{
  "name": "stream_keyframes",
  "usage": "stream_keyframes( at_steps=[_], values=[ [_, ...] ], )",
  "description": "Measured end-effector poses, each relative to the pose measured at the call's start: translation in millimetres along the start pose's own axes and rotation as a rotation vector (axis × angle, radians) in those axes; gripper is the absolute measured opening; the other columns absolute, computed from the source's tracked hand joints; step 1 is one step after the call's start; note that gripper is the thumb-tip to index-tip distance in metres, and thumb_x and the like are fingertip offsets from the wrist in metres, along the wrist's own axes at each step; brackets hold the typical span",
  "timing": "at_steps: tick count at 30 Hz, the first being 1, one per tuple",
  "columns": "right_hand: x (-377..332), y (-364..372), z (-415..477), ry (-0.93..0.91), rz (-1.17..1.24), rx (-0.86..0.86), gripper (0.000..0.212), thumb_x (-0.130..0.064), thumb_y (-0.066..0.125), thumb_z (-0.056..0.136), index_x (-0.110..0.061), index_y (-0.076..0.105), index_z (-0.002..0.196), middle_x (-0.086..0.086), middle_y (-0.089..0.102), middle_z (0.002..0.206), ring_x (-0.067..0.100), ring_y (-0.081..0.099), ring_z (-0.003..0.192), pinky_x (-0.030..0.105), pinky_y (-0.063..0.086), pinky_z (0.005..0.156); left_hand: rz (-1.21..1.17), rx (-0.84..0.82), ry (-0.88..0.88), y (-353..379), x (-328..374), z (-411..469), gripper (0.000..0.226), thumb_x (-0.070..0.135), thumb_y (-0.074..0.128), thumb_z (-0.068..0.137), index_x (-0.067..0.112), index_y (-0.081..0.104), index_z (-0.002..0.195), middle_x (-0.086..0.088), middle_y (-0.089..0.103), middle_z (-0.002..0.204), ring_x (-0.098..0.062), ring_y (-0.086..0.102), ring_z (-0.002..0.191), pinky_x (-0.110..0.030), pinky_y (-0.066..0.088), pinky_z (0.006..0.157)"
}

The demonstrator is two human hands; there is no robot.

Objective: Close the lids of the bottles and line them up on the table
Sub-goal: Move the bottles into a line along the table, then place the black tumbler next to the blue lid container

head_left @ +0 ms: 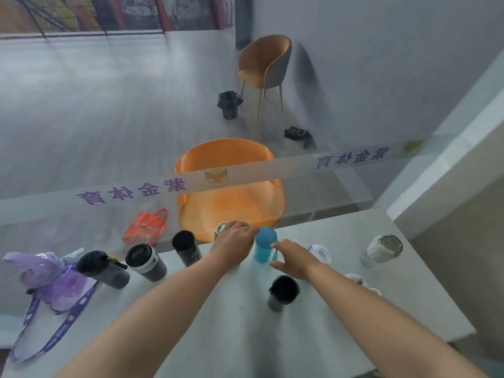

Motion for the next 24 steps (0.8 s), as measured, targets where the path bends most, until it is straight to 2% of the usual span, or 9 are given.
stream_keyframes(
  at_steps=[4, 8, 12, 15, 17, 19, 21, 24],
  values=[
    [-3.3, 24.2, -38.8, 0.061, -0.034, -0.116, 0.071, -0.053, 0.064, 0.086, -0.028, 0.039, 0.147, 0.003, 0.046, 0.144, 0.024, 0.047, 0.132, 0.038, 0.041, 0.107, 0.024, -0.057, 0.054, 2.7, 16.4, -1.9, 0.017, 0.018, 0.051, 0.09, 0.015, 0.064, 0.1, -0.004, 0.072, 0.089, -0.028, 0.061, 0.096, -0.04, 0.043, 0.09],
    [-0.2, 51.7, -54.0, 0.09, -0.083, -0.233, 0.076, -0.041, 0.069, 0.082, -0.03, 0.033, 0.148, 0.008, 0.044, 0.136, 0.032, 0.051, 0.124, 0.041, 0.045, 0.101, 0.09, -0.079, 0.056, 1.3, 27.9, -3.7, 0.025, 0.028, 0.039, 0.096, 0.017, 0.055, 0.081, -0.003, 0.067, 0.079, -0.028, 0.058, 0.084, -0.04, 0.043, 0.084],
    [-2.9, 55.5, -49.8, 0.063, -0.109, -0.234, 0.068, -0.033, 0.07, 0.079, -0.028, 0.04, 0.14, 0.012, 0.045, 0.127, 0.037, 0.055, 0.114, 0.039, 0.047, 0.092, 0.179, -0.094, 0.084, -0.3, 34.8, -3.9, 0.022, 0.026, 0.042, 0.096, 0.017, 0.056, 0.081, -0.004, 0.064, 0.079, -0.029, 0.055, 0.079, -0.04, 0.044, 0.076],
    [-3.3, 24.9, -32.4, 0.056, -0.106, -0.24, 0.06, -0.035, 0.069, 0.079, -0.027, 0.045, 0.134, 0.011, 0.047, 0.123, 0.035, 0.059, 0.107, 0.04, 0.05, 0.089, 0.265, -0.104, 0.104, -5.0, 36.9, 9.0, 0.024, 0.022, 0.04, 0.094, 0.016, 0.056, 0.077, -0.005, 0.062, 0.077, -0.03, 0.054, 0.075, -0.038, 0.042, 0.071],
    [-0.1, -8.5, -17.5, 0.047, -0.118, -0.216, 0.063, -0.037, 0.07, 0.077, -0.03, 0.045, 0.135, 0.007, 0.049, 0.121, 0.032, 0.06, 0.104, 0.039, 0.052, 0.086, 0.286, -0.092, 0.065, -12.3, 37.9, 23.9, 0.022, 0.02, 0.047, 0.091, 0.016, 0.057, 0.072, -0.004, 0.062, 0.071, -0.029, 0.055, 0.072, -0.037, 0.044, 0.07],
    [2.5, -44.7, -4.0, 0.001, -0.136, -0.193, 0.061, -0.033, 0.073, 0.077, -0.027, 0.049, 0.132, 0.005, 0.054, 0.119, 0.03, 0.06, 0.104, 0.036, 0.052, 0.084, 0.294, -0.097, 0.006, -17.2, 38.9, 44.1, 0.023, 0.021, 0.055, 0.089, 0.016, 0.058, 0.066, -0.003, 0.062, 0.065, -0.027, 0.057, 0.068, -0.037, 0.047, 0.069],
    [9.9, -73.5, 9.5, -0.043, -0.159, -0.167, 0.056, -0.028, 0.075, 0.077, -0.021, 0.054, 0.127, 0.004, 0.059, 0.118, 0.029, 0.06, 0.106, 0.033, 0.049, 0.08, 0.313, -0.13, -0.048, -17.3, 40.4, 64.4, 0.027, 0.022, 0.054, 0.087, 0.016, 0.057, 0.061, -0.003, 0.062, 0.061, -0.027, 0.056, 0.065, -0.036, 0.046, 0.069],
    [30.0, -102.3, 31.1, -0.052, -0.161, -0.151, 0.054, -0.03, 0.076, 0.075, -0.019, 0.053, 0.123, 0.007, 0.06, 0.12, 0.03, 0.06, 0.105, 0.04, 0.054, 0.084, 0.3, -0.148, -0.122, -10.8, 41.2, 90.0, 0.027, 0.021, 0.052, 0.083, 0.016, 0.054, 0.057, -0.005, 0.062, 0.057, -0.027, 0.058, 0.062, -0.034, 0.043, 0.07]
  ],
)
Point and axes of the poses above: each hand's wrist, its own z-axis towards the middle knuckle, its own y-axis out of the palm, x = y × z, the point moved 5 cm from there along z, towards the middle knuckle
